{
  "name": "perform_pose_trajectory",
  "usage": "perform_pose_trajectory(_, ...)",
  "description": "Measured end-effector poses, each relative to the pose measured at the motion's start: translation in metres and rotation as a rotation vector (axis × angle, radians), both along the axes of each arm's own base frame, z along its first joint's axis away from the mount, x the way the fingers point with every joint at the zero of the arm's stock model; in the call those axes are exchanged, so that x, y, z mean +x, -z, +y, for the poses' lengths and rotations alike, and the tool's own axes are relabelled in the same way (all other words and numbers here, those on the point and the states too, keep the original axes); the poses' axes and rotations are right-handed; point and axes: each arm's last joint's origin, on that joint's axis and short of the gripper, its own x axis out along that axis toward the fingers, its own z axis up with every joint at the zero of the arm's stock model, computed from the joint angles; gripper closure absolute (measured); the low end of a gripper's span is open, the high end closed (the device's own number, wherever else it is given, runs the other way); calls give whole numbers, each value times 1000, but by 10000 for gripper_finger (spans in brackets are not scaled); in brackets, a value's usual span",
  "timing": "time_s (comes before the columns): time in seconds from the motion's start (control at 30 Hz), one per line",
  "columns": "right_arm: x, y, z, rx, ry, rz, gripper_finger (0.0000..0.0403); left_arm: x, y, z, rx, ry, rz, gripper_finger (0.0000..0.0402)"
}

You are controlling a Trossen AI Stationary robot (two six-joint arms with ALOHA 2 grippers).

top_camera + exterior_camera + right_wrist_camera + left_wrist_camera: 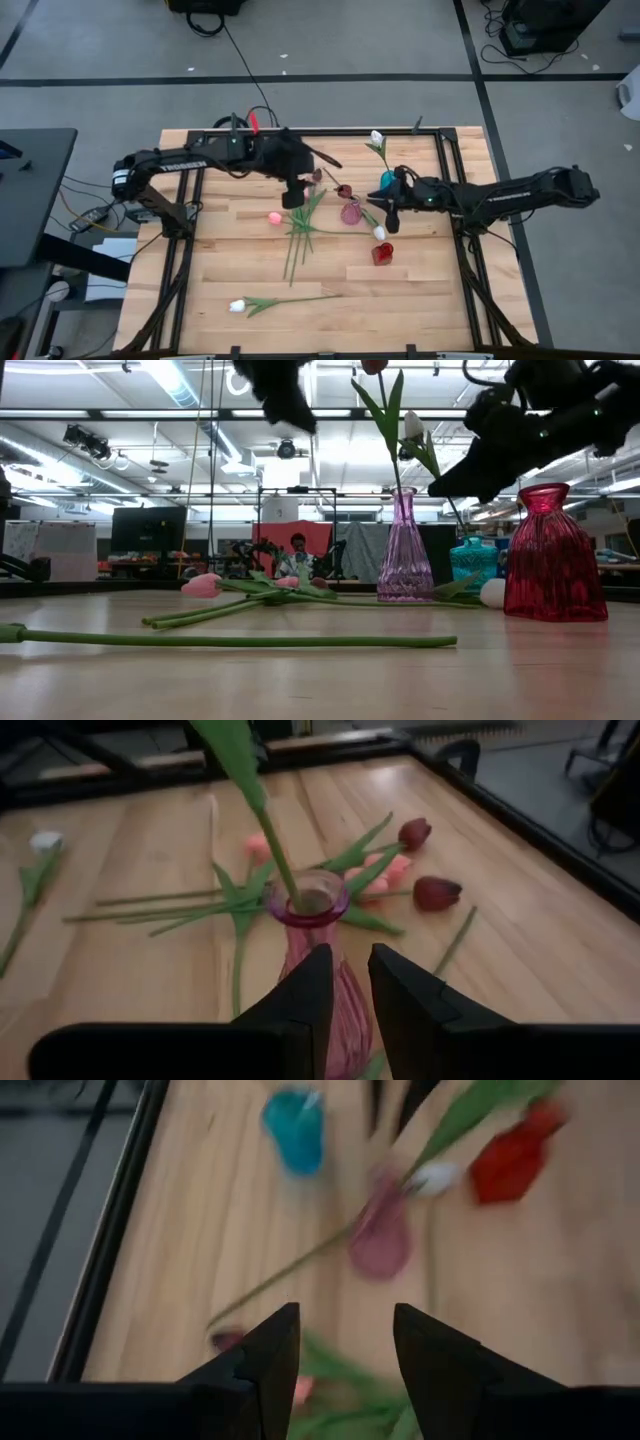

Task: Sort flowers into vase by color
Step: Put the white flower into the blue vase

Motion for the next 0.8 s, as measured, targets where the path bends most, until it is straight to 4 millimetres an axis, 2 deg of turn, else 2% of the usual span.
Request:
perform_pose_trajectory(0.2, -1, -19, 11, -21, -1, -58, 320, -7, 33, 19, 69, -64, 7, 234)
perform_pose_trajectory(0.37, -9, -31, 19, -35, -1, -122, 320, -3, 62, 54, 104, -83, -20, 234)
perform_pose_trajectory(0.47, -13, -36, 23, -32, -25, -148, 320, 4, 84, 79, 45, -55, -12, 234)
perform_pose_trajectory(0.57, -17, -39, 27, -32, -49, -165, 321, 15, 103, 96, 42, -22, 5, 234)
perform_pose_trajectory(0.8, -22, -44, 34, -53, -99, -188, 321, 44, 133, 111, 100, 123, 142, 234)
